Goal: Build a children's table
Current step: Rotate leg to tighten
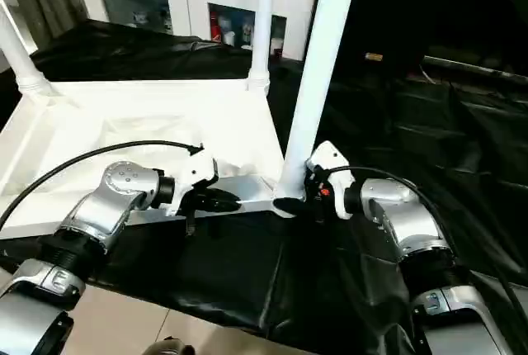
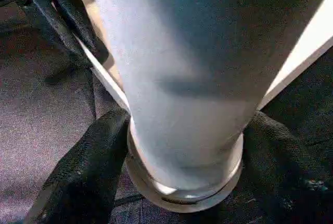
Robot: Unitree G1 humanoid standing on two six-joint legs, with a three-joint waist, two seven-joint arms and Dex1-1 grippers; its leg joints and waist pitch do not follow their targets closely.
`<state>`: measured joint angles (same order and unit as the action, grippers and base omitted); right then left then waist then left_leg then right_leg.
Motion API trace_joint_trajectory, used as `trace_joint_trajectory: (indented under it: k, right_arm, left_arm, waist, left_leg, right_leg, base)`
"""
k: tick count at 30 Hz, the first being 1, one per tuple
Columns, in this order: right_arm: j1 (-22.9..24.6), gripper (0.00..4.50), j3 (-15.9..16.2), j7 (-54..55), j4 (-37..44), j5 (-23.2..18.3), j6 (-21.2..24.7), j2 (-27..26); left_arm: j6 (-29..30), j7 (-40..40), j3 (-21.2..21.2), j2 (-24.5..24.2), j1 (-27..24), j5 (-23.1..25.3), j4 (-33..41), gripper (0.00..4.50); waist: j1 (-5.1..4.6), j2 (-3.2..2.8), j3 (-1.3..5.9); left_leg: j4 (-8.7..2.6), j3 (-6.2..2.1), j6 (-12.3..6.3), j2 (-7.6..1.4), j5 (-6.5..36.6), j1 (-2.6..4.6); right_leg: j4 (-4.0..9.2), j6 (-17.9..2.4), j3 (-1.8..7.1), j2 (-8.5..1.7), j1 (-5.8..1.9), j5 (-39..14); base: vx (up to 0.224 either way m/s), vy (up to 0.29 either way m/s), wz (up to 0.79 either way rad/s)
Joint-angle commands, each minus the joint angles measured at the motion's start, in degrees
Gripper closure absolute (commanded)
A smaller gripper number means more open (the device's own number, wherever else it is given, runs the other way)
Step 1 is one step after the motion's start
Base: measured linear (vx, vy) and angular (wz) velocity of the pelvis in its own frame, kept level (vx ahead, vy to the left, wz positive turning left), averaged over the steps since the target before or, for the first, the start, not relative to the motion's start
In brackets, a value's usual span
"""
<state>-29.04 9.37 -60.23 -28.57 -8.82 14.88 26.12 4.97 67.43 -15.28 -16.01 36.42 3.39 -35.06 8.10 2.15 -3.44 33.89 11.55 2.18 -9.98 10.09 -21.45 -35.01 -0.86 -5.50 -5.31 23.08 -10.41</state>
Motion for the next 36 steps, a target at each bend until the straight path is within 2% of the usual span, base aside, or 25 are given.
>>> trace_joint_trajectory:
  k: [1,3,9,11,14,15,17,18,19,20,21,23,26,28,30,32,33,34,36]
  right_arm:
    - [0.46,1.50,0.64,-0.35,1.43,0.31,0.62,-0.15]
    - [0.53,1.70,0.54,-0.24,1.52,0.21,0.80,-0.27]
    - [0.77,1.76,-0.27,1.55,0.65,-0.01,0.02,-1.60]
    - [0.24,1.76,-2.20,6.30,-2.05,-0.42,-0.11,-4.20]
    - [-1.55,1.77,-5.19,16.65,-7.82,0.07,-0.10,-8.16]
    - [-2.78,1.77,-7.38,23.69,-11.40,-0.07,-0.13,-10.80]
    - [-4.04,1.77,-10.47,31.75,-14.76,-1.28,-1.03,-14.50]
    - [-5.03,1.78,-13.01,36.48,-16.35,-3.40,-1.26,-18.02]
    - [-5.73,1.78,-13.20,39.48,-17.39,-3.00,-1.08,-19.26]
    - [-6.17,1.78,-13.15,41.42,-18.07,-2.52,-0.95,-19.91]
    - [-6.95,1.78,-12.72,44.36,-19.47,-1.03,-0.80,-20.44]
    - [-8.40,1.78,-12.02,48.36,-22.01,1.12,-1.45,-21.24]
    - [-10.41,1.78,-12.29,48.15,-24.31,1.36,-4.07,-22.52]
    - [-11.42,1.78,-12.76,46.47,-24.50,1.66,-6.62,-22.85]
    - [-11.63,1.78,-13.24,45.72,-24.30,1.39,-7.55,-22.79]
    - [-11.68,1.22,-13.35,45.54,-24.27,1.28,-7.82,-22.69]
    - [-11.52,1.22,-12.93,43.30,-23.26,1.04,-8.24,-21.56]
    - [-11.43,0.98,-12.65,42.31,-22.74,1.09,-8.36,-20.91]
    - [-10.91,0.84,-11.07,37.15,-20.24,1.53,-7.86,-17.59]
  left_arm:
    - [-0.95,1.63,0.68,1.62,0.29,-4.12,2.82,4.50]
    - [-0.90,1.77,0.64,1.68,0.47,-4.04,2.58,4.50]
    - [-0.35,1.29,0.59,1.82,0.54,-3.65,2.19,4.50]
    - [-0.66,-2.79,0.55,2.74,1.22,-1.76,0.00,4.50]
    - [-0.08,-10.87,0.96,5.09,2.96,0.87,-4.18,4.50]
    - [1.36,-16.89,1.65,7.02,4.47,2.08,-7.18,4.50]
    - [2.50,-22.87,2.31,9.47,6.37,2.95,-10.71,4.50]
    - [3.25,-27.21,2.79,11.65,7.92,3.28,-13.21,4.50]
    - [3.49,-28.59,2.71,12.67,8.71,3.49,-14.29,4.50]
    - [3.62,-29.31,2.60,13.27,9.19,3.62,-14.92,4.50]
    - [3.76,-30.98,2.52,13.99,9.91,4.01,-15.84,4.50]
    - [3.93,-32.97,2.58,14.99,11.02,4.34,-17.32,4.50]
    - [3.64,-33.09,2.65,15.55,12.16,4.48,-18.96,4.50]
    - [2.07,-31.95,2.45,14.89,12.10,4.74,-19.64,4.50]
    - [1.55,-31.39,2.27,14.40,11.91,4.64,-19.82,4.50]
    - [1.59,-31.44,2.29,14.25,11.87,4.55,-19.96,4.50]
    - [0.57,-29.48,1.94,13.38,11.28,4.30,-19.41,4.50]
    - [-0.03,-28.44,1.80,12.94,10.97,4.19,-19.03,4.50]
    - [-0.99,-25.61,1.69,11.03,10.00,3.98,-17.70,4.50]
  waist:
    - [-0.12,0.80,3.94]
    - [-0.14,0.83,3.92]
    - [-0.16,1.02,3.98]
    - [-0.31,1.02,3.99]
    - [-0.80,1.09,3.95]
    - [-1.11,0.97,3.89]
    - [-1.78,0.94,3.79]
    - [-1.79,0.84,3.89]
    - [-1.88,0.89,3.89]
    - [-1.76,0.84,3.91]
    - [-1.72,0.94,4.01]
    - [-1.78,0.86,4.03]
    - [-1.73,0.89,4.02]
    - [-1.71,1.15,4.00]
    - [-1.69,1.09,3.95]
    - [-1.73,1.09,3.94]
    - [-1.73,1.32,3.93]
    - [-1.70,1.20,3.95]
    - [-1.68,0.97,3.94]
  left_leg:
    - [-3.83,-1.68,-2.85,-3.93,10.09,0.91]
    - [-3.85,-1.70,-2.75,-3.95,10.32,0.93]
    - [-3.79,-1.68,-2.85,-3.93,9.79,0.90]
    - [-3.82,-1.73,-2.77,-3.98,9.66,0.90]
    - [-3.94,-1.79,-1.57,-3.82,10.56,1.07]
    - [-4.06,-1.86,-0.79,-3.81,11.61,1.18]
    - [-4.24,-2.01,0.92,-3.82,14.05,1.41]
    - [-4.22,-2.11,1.42,-3.87,14.69,1.57]
    - [-4.21,-2.02,1.24,-3.84,14.54,1.51]
    - [-4.21,-1.95,1.22,-3.79,14.49,1.76]
    - [-4.21,-1.99,0.77,-3.71,13.39,1.43]
    - [-4.22,-1.91,0.39,-3.63,12.37,1.25]
    - [-4.12,-1.85,0.00,-3.60,12.30,1.24]
    - [-4.11,-1.82,-0.64,-3.57,12.32,1.12]
    - [-4.16,-1.87,-0.86,-3.65,12.55,1.08]
    - [-4.20,-1.89,-0.93,-3.69,12.65,1.07]
    - [-4.19,-1.84,-1.08,-3.70,12.63,1.11]
    - [-4.19,-1.86,-1.40,-3.63,12.85,0.98]
    - [-4.21,-1.95,-1.50,-3.70,12.59,0.94]
  right_leg:
    - [4.18,-11.72,3.54,-4.81,-2.81,-12.58]
    - [4.26,-11.55,3.51,-4.81,-2.82,-13.31]
    - [4.13,-11.47,3.52,-4.82,-2.83,-12.97]
    - [4.15,-11.65,3.54,-4.87,-2.63,-12.87]
    - [4.35,-11.43,3.48,-4.85,-2.55,-14.45]
    - [4.57,-11.25,3.43,-4.90,-2.47,-16.03]
    - [4.96,-10.70,3.43,-5.01,-2.26,-19.14]
    - [5.07,-10.45,3.44,-5.15,-2.38,-19.36]
    - [5.10,-10.37,3.54,-5.13,-2.34,-18.80]
    - [5.15,-10.48,3.58,-5.06,-2.12,-18.08]
    - [4.87,-10.57,3.55,-5.05,-2.55,-16.47]
    - [4.67,-10.57,3.53,-4.93,-2.62,-14.57]
    - [4.70,-10.50,3.55,-5.02,-2.73,-14.03]
    - [4.76,-10.29,3.51,-5.00,-2.77,-14.18]
    - [4.78,-10.12,3.53,-5.06,-2.83,-14.78]
    - [4.78,-10.13,3.52,-5.02,-2.79,-14.93]
    - [4.79,-10.20,3.53,-5.01,-2.75,-14.94]
    - [4.82,-10.02,3.52,-5.03,-2.90,-15.29]
    - [4.74,-9.94,3.47,-5.00,-2.94,-14.85]
  base:
    - [0.000,0.000,0.00]
    - [0.000,0.000,0.00]
    - [0.000,0.000,0.00]
    - [0.000,0.000,0.00]
    - [0.000,0.000,0.00]
    - [0.000,0.000,0.00]
    - [0.000,0.000,0.00]
    - [0.000,0.000,0.00]
    - [0.000,0.000,0.00]
    - [0.000,0.000,0.00]
    - [0.000,0.000,0.00]
    - [0.000,0.000,0.00]
    - [0.000,0.000,0.00]
    - [0.000,0.000,0.00]
    - [0.000,0.000,0.00]
    - [0.000,0.000,0.00]
    - [0.000,0.000,0.00]
    - [0.000,0.000,0.00]
    - [0.000,0.000,0.00]
